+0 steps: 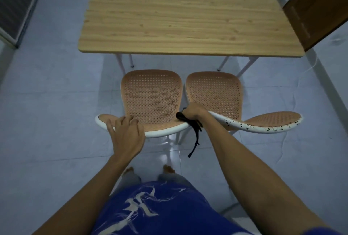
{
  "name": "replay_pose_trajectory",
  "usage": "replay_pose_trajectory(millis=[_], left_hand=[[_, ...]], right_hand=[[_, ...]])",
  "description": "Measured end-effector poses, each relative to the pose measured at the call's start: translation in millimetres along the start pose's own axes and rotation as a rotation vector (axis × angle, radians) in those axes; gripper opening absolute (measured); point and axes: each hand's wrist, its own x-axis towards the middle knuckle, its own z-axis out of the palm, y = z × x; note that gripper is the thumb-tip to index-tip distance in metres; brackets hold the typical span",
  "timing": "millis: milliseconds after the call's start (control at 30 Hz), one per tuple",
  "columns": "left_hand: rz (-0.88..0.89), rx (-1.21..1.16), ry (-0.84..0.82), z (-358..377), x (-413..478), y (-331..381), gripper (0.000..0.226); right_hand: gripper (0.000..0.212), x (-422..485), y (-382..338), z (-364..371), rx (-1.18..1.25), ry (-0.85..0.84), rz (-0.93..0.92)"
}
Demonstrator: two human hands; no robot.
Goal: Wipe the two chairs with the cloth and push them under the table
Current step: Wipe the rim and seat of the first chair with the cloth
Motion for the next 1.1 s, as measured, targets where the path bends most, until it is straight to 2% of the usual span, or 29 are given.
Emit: replay_pose_trajectory(millis=[167, 233, 300, 400, 500, 567, 600, 667, 733, 900, 1100], left_hand=[[-0.009, 0.028, 0.012, 6, -1, -2, 0.055], [-0.028, 0.042, 0.021, 7, 2, 0, 0.059], [-0.036, 0.044, 0.007, 7, 2, 2, 0.061], [-0.051, 0.041, 0.034, 5, 1, 3, 0.058], [-0.139, -0.022, 0.032, 0, 5, 11, 0.048], [-0.239, -0.075, 0.024, -4, 10, 18, 0.042], [-0.281, -0.097, 0.027, -5, 13, 21, 0.041], [-0.314, -0.105, 0.051, -5, 13, 25, 0.040], [-0.299, -0.080, 0.091, -2, 11, 26, 0.037], [-0.297, -0.051, 0.150, 7, 9, 26, 0.027], [-0.300, -0.032, 0.165, 8, 12, 26, 0.023]], right_hand=[[0.032, 16, 17, -14, 0.130, -0.136, -0.028], [0.035, 10, 13, -17, 0.122, -0.197, -0.065], [0.037, 2, 6, -15, 0.008, -0.210, -0.126], [0.050, -5, 0, 7, -0.231, -0.098, -0.190], [0.074, -3, 12, 39, -0.211, 0.030, -0.194], [0.081, 7, 19, 47, -0.179, 0.105, -0.225], [0.076, 9, 19, 43, -0.165, 0.114, -0.241], [0.052, 8, 15, 25, -0.138, 0.067, -0.244], [0.036, 10, 9, 3, -0.100, -0.072, -0.201], [0.038, 40, 7, -21, 0.056, -0.433, -0.024], [0.031, 63, 16, -12, 0.287, -0.451, 0.191]])
